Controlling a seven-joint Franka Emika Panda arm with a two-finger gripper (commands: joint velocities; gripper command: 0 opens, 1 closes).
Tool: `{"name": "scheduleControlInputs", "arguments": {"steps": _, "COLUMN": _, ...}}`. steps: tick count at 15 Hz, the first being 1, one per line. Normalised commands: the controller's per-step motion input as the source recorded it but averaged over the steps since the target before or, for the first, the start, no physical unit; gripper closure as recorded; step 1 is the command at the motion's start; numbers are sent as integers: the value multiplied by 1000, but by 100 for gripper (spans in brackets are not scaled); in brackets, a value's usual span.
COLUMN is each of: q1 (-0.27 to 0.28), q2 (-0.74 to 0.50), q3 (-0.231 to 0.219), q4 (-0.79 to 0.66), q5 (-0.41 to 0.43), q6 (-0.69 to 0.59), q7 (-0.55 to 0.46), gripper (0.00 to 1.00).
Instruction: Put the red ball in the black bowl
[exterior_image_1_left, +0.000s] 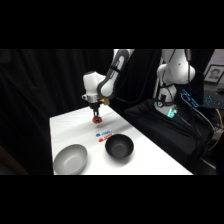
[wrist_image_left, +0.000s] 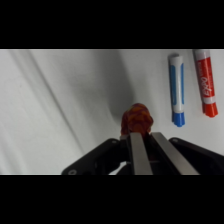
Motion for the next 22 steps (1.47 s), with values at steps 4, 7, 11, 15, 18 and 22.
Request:
{"name": "scheduleControlInputs", "arguments": {"steps": 4, "q1": 115, "q2": -482, "q3": -36, "q4": -262, "q5": -145, "q6": -215, "q7": 51, "gripper": 95}}
{"name": "scheduleControlInputs", "arguments": {"steps": 7, "q1": 130, "q2": -468, "q3": 15, "q4": -291, "q5": -125, "q6": -169, "q7": 55, "gripper": 95}}
{"name": "scheduleControlInputs", "arguments": {"steps": 11, "q1": 129, "q2": -414, "q3": 58, "q4": -291, "q5": -117, "q6": -103, "q7": 69, "gripper": 95}}
{"name": "scheduleControlInputs", "arguments": {"steps": 15, "q1": 130, "q2": -355, "q3": 91, "q4": -271, "q5": -114, "q6": -61, "q7": 93, "gripper": 95}}
{"name": "scheduleControlInputs", "arguments": {"steps": 18, "q1": 137, "q2": -310, "q3": 107, "q4": -233, "q5": -118, "q6": -34, "q7": 129, "gripper": 95}}
{"name": "scheduleControlInputs", "arguments": {"steps": 22, "q1": 122, "q2": -232, "q3": 99, "q4": -152, "q5": -109, "q6": -19, "q7": 134, "gripper": 95}}
